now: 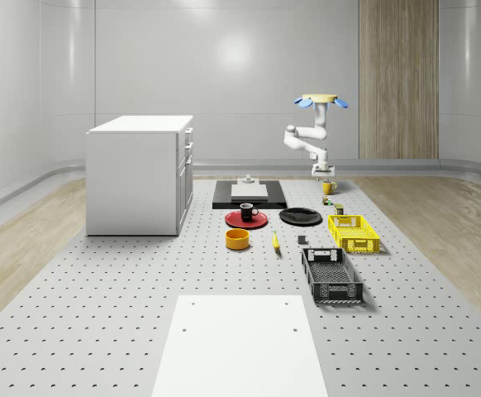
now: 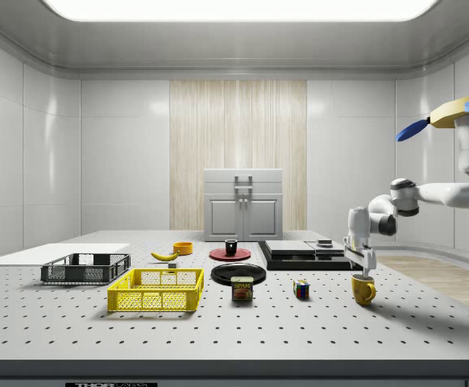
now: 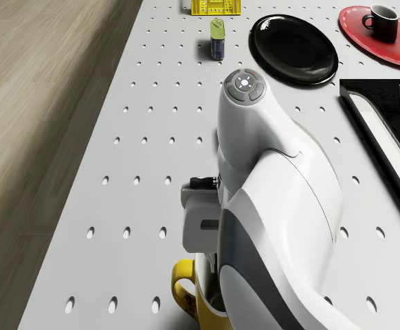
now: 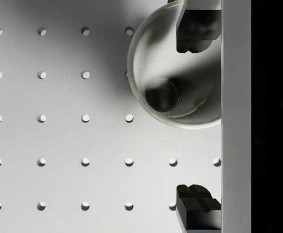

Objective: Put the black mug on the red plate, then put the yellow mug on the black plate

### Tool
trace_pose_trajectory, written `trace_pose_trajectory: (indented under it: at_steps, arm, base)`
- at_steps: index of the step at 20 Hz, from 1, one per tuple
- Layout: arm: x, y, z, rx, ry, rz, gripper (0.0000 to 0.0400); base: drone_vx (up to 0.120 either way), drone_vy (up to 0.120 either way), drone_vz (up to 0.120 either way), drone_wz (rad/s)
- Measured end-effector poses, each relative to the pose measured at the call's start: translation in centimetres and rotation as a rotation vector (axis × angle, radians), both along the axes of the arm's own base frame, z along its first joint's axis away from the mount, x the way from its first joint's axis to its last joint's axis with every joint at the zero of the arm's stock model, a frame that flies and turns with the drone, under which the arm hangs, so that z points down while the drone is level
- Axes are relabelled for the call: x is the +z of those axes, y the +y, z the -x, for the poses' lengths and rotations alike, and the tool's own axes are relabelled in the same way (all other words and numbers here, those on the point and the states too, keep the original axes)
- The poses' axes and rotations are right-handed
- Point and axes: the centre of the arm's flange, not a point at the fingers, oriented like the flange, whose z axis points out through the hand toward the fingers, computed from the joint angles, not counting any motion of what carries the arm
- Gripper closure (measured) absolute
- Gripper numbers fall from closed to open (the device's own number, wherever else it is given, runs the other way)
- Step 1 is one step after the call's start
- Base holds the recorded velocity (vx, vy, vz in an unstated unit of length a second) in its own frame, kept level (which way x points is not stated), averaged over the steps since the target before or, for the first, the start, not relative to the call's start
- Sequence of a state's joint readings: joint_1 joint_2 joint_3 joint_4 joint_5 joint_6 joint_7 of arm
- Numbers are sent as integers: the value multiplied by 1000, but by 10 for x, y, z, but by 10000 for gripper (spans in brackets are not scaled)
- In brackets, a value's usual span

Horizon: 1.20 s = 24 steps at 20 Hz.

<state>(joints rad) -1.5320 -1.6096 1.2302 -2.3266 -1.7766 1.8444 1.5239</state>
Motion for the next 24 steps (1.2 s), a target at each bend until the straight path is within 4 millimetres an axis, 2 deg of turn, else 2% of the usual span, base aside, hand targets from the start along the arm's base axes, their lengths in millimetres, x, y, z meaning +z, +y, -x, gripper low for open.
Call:
trace_pose_trajectory:
  at_steps: [10,24]
  arm:
    - [21,0,0,0,0,0,0]
    - [26,6,-9,0,0,0,0]
  base:
    - [0,0,0,0]
    - [0,0,0,0]
